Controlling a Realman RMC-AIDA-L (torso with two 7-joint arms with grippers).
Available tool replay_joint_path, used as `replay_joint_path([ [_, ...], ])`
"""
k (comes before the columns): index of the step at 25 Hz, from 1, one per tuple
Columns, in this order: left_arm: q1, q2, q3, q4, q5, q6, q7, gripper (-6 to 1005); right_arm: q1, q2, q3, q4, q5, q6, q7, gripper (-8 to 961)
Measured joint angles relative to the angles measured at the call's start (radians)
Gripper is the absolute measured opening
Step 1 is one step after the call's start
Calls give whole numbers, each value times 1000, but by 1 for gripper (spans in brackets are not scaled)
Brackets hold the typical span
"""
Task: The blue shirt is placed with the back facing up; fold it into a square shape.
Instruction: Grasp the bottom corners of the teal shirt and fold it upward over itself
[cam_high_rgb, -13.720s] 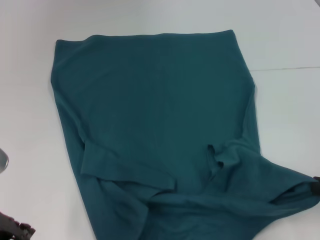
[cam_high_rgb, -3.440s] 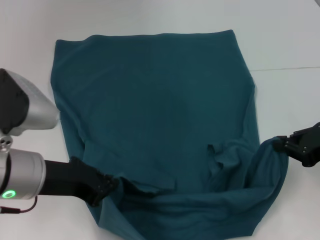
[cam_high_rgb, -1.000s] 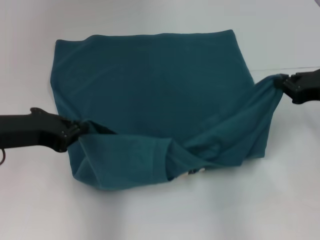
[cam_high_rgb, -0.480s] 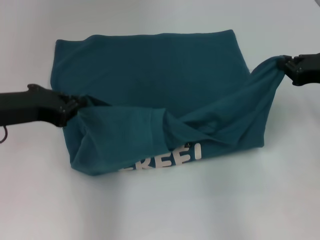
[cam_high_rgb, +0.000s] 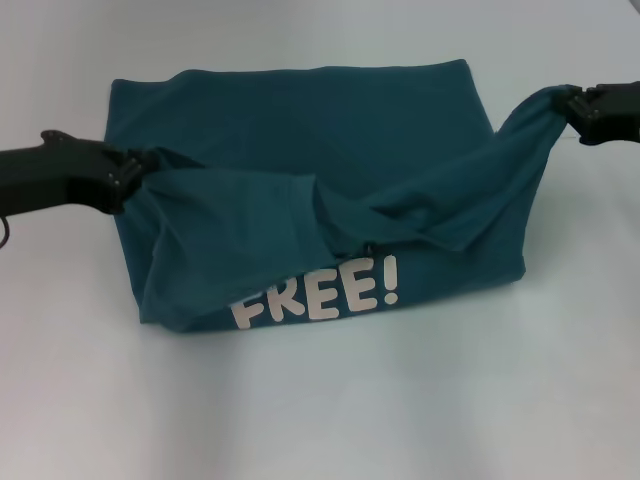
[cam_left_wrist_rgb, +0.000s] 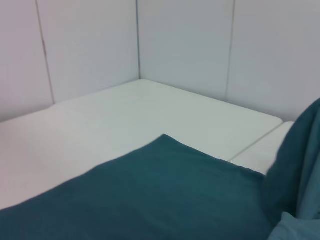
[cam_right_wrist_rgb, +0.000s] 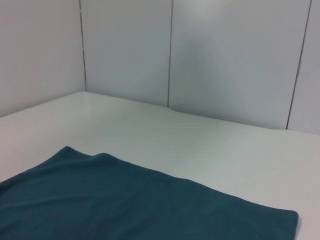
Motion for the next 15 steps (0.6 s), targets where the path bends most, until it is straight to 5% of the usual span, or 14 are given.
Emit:
replay_joint_path([
  [15,-65,9,-48,-184,-55,-200,138,44,125,-5,0,192,-2,144,-106,91],
])
